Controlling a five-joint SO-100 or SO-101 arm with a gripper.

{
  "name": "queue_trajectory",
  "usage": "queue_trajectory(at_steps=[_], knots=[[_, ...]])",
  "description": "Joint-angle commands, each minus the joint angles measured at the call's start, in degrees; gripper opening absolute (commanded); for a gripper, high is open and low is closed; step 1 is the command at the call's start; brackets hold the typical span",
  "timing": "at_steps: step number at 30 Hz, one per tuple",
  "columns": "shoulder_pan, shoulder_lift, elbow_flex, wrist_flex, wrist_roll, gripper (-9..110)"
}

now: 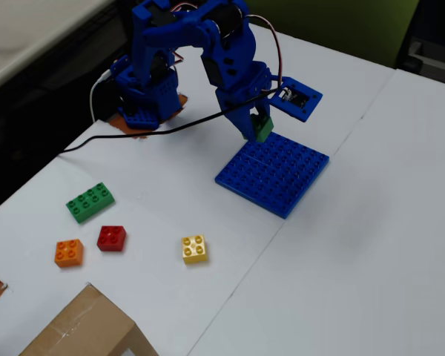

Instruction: Pick up the 2x2 green block and go up the 8x8 blue block.

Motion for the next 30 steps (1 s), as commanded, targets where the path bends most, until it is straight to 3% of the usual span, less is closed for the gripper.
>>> queue_trajectory(at_steps=[1, 30], knots=[[0.26, 4.83, 3.87, -3.78, -0.26, 0], [-2.64, 4.57, 2.29, -2.29, 4.48, 0]])
